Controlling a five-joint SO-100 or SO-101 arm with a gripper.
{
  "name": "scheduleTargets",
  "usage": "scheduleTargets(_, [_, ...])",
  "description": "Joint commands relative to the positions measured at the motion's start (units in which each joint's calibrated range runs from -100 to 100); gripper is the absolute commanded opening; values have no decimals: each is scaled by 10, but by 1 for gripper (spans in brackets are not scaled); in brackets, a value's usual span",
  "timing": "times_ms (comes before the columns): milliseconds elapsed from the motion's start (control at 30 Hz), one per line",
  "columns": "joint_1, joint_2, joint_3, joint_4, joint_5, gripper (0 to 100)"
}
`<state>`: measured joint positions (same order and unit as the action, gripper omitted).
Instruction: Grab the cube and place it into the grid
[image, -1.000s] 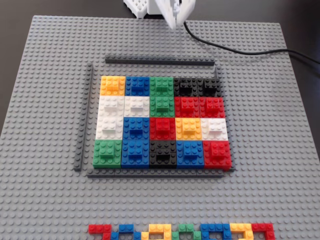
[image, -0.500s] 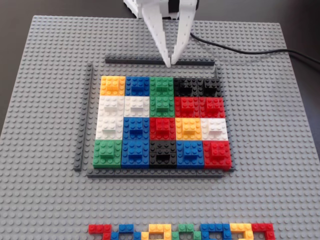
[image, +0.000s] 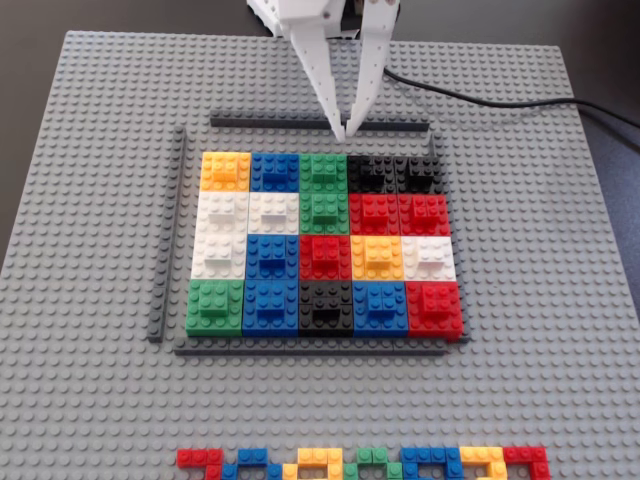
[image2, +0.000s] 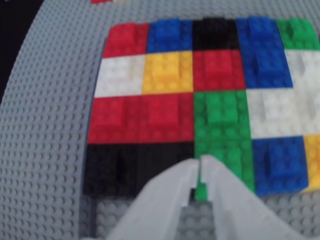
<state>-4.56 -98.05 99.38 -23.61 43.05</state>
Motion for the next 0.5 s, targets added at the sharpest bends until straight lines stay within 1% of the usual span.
scheduleTargets(0, [-6, -20, 5, 19, -6, 0])
scheduleTargets(167, [1, -20, 5, 38, -12, 0])
scheduleTargets(467, [2, -20, 5, 42, -13, 0])
